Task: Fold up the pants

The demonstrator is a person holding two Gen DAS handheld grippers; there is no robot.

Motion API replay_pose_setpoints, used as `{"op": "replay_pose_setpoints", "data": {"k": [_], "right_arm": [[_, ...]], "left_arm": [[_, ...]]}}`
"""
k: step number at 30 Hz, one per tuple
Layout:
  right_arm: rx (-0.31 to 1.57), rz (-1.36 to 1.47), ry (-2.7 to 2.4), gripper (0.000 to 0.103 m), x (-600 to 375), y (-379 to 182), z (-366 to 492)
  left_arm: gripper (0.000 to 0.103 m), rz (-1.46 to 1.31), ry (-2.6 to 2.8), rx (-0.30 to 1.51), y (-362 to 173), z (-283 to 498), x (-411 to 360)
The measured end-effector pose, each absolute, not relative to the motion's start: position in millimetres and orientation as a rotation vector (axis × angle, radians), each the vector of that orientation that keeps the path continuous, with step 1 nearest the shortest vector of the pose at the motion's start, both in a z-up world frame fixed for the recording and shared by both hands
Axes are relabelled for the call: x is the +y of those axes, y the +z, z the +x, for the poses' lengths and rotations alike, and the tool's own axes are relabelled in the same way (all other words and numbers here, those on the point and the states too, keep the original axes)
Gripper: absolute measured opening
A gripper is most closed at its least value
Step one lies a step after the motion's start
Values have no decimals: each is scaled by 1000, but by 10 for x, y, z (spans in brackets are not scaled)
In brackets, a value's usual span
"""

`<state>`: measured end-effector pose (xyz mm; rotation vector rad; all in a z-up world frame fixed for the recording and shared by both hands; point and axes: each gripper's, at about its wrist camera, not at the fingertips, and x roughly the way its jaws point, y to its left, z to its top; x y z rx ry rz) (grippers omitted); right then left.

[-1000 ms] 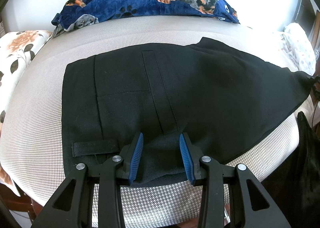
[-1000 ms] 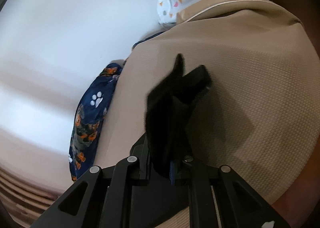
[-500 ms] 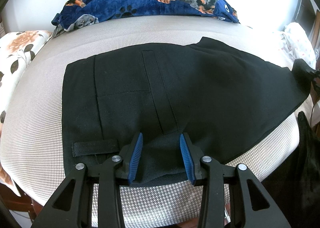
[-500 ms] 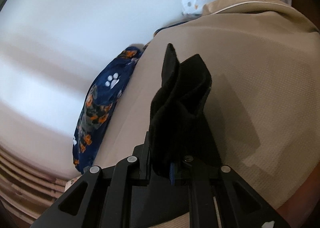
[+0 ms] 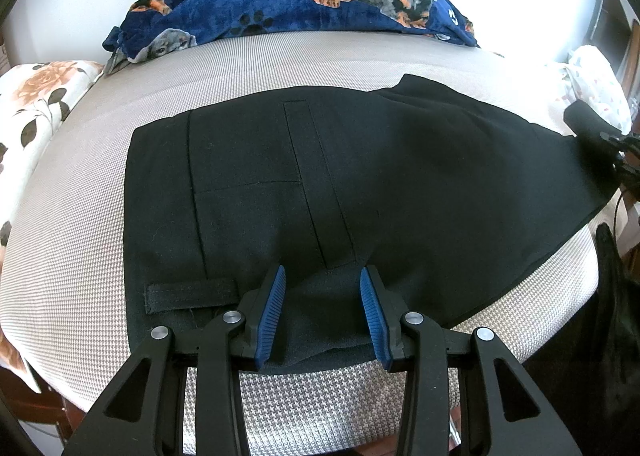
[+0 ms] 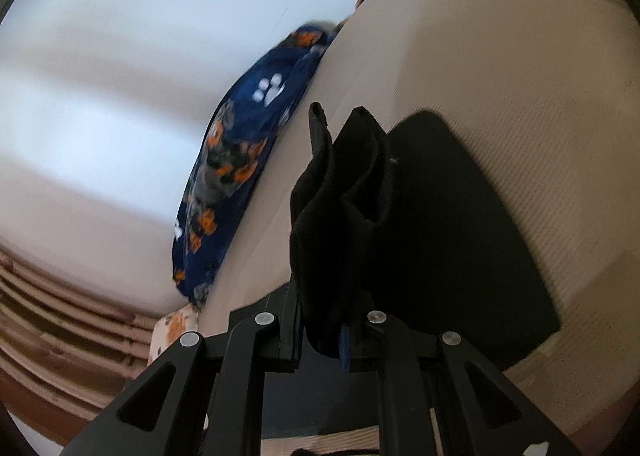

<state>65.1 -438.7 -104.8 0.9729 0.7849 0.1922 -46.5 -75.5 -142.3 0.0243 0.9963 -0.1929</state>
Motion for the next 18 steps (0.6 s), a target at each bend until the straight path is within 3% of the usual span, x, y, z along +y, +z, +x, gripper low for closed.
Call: {"op": "replay_pose_setpoints", "data": {"k": [18], "right_arm": [[916, 847, 291, 13, -3547, -1302, 631]], "left_arm": [[43, 28, -194, 995, -1423, -477, -760]]}}
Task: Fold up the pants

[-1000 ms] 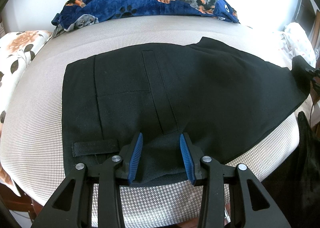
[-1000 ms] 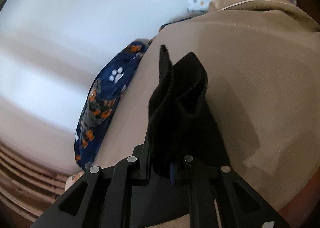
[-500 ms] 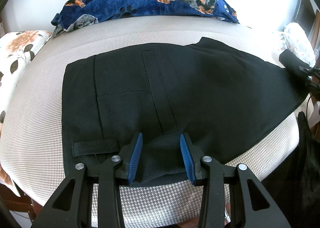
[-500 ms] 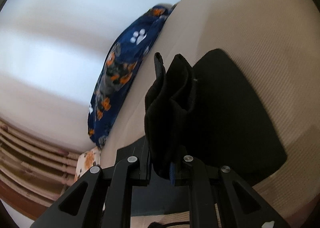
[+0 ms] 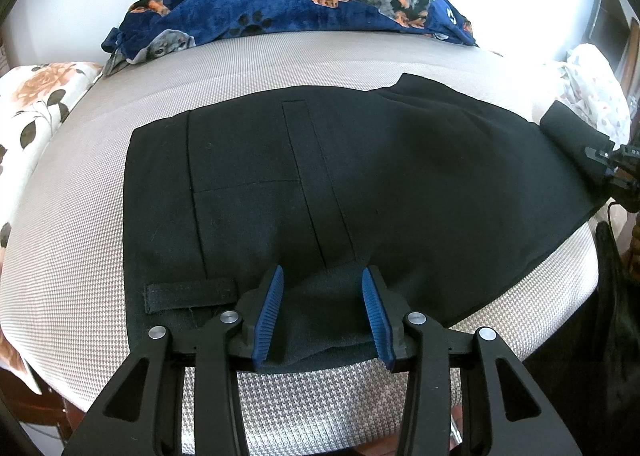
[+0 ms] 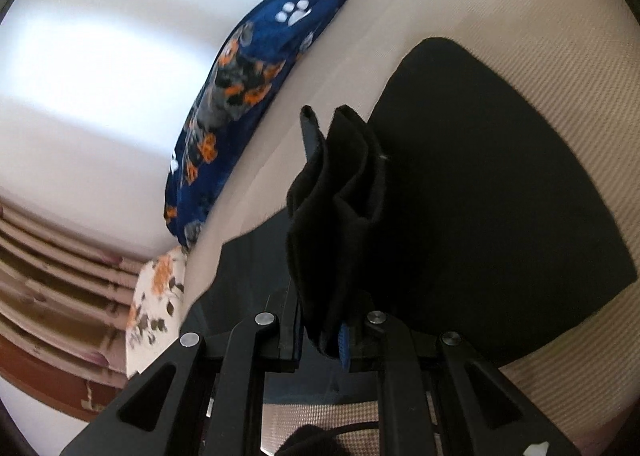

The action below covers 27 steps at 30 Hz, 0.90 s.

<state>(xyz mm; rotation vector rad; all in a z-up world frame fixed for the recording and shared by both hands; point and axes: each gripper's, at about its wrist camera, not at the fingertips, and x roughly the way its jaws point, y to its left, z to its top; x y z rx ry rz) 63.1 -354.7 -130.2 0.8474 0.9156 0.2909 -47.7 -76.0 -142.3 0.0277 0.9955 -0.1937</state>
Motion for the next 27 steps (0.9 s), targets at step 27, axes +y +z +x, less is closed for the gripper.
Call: {"op": "replay_pose_setpoints", "data": {"k": [27], "right_arm": [[989, 700, 334, 13, -3137, -1337, 749]], "left_arm": [[43, 30, -196, 994, -1423, -485, -767]]}}
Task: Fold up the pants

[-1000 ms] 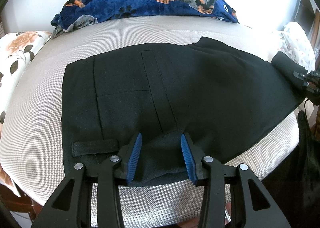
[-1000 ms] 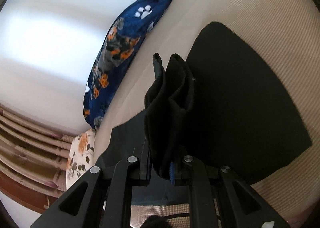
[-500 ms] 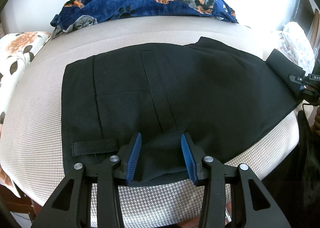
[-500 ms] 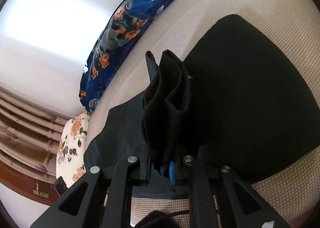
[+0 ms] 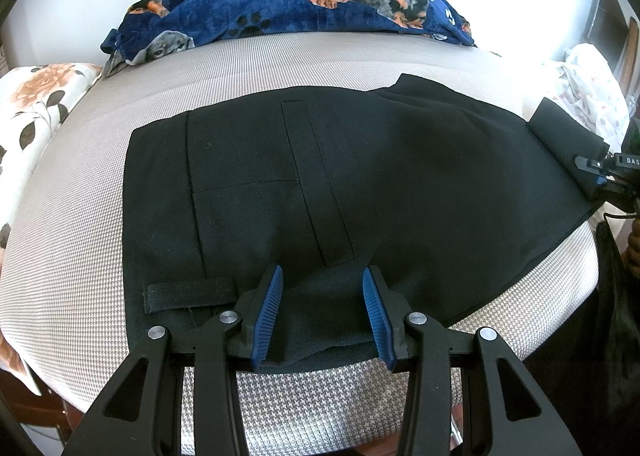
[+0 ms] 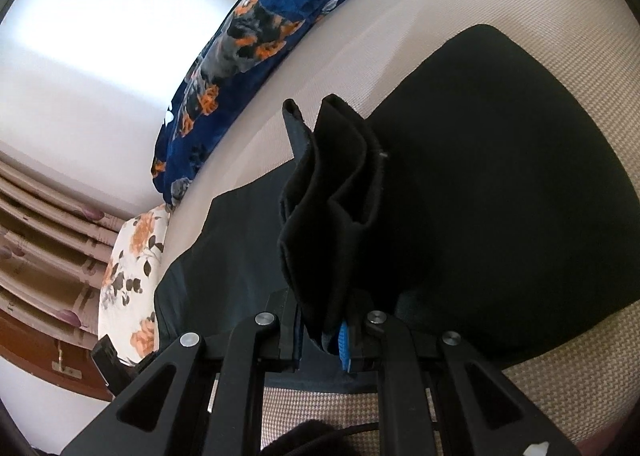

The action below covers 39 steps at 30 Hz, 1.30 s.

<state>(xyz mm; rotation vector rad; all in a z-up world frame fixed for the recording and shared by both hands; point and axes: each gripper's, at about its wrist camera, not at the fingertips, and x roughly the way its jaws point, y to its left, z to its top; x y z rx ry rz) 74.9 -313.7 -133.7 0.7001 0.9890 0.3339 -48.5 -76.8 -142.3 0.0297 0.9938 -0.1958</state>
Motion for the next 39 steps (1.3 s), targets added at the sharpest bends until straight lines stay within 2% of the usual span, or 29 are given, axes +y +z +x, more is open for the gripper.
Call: {"op": "replay_pose_setpoints", "data": {"k": [32, 37, 39], "right_arm": [[1026, 628, 396, 17, -2900, -1355, 781], [1037, 635, 417, 25, -2874, -1368, 787], [1044, 629, 432, 35, -2840, -1361, 788]], "left_arm": [[43, 33, -198, 990, -1417, -498, -775], [44, 33, -198, 990, -1415, -498, -778], [44, 33, -198, 990, -1417, -501, -775]]}}
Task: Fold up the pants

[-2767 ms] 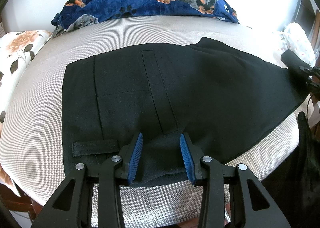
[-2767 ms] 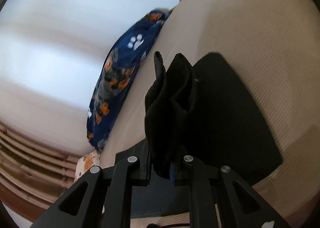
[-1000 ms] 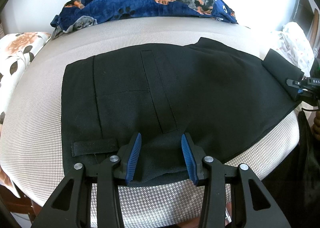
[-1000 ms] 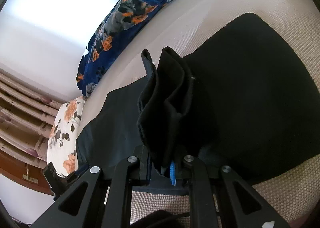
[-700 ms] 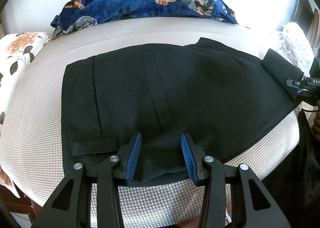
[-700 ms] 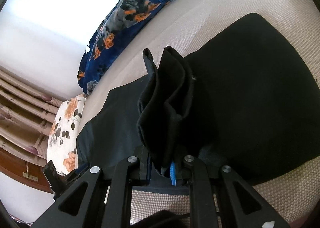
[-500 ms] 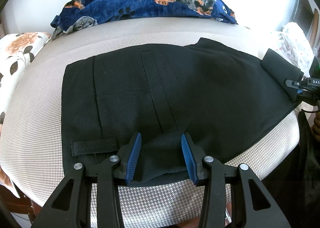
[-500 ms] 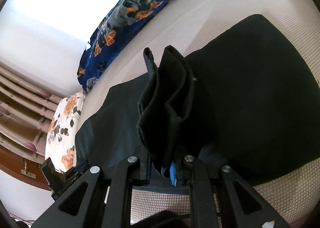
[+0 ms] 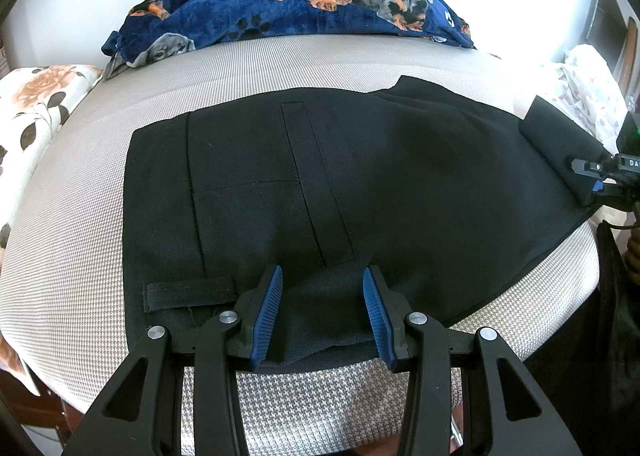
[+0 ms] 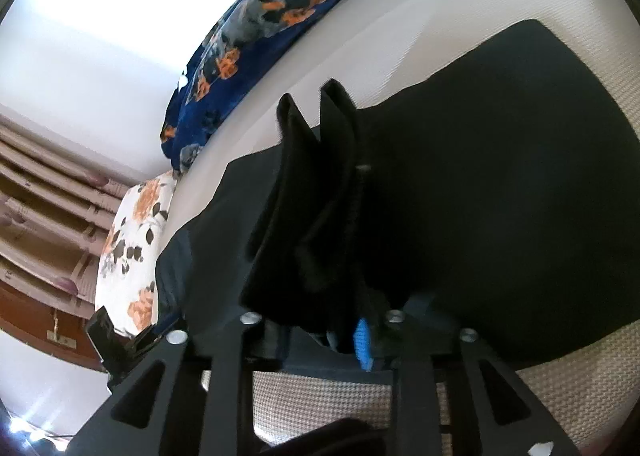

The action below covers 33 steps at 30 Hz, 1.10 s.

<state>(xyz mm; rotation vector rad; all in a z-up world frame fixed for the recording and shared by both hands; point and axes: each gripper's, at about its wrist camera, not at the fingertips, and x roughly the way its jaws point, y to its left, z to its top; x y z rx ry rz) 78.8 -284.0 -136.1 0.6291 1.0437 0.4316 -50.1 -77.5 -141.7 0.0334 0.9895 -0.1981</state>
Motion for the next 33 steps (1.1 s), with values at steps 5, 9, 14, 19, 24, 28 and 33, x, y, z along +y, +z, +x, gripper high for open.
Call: {"op": "replay_pose_setpoints", "data": {"k": [5, 9, 14, 19, 24, 28, 33], "right_arm": [[1054, 610, 456, 48, -2762, -1346, 785], [1060, 629, 477, 57, -2750, -1355, 781], [1064, 666, 499, 60, -2767, -1383, 782], [1069, 702, 528, 67, -2765, -1400, 775], [1079, 709, 545, 67, -2739, -1416, 773], [1076, 718, 545, 67, -2725, -1424, 764], [1077, 718, 546, 67, -2717, -1436, 761]], "left_arm": [[43, 33, -198, 989, -1417, -504, -775], [44, 34, -199, 989, -1417, -505, -775], [44, 34, -199, 989, -1414, -501, -781], [44, 34, -199, 988, -1417, -506, -780], [44, 34, -199, 988, -1417, -507, -783], [44, 35, -199, 988, -1417, -508, -783], [44, 35, -200, 987, -1417, -510, -784]]}}
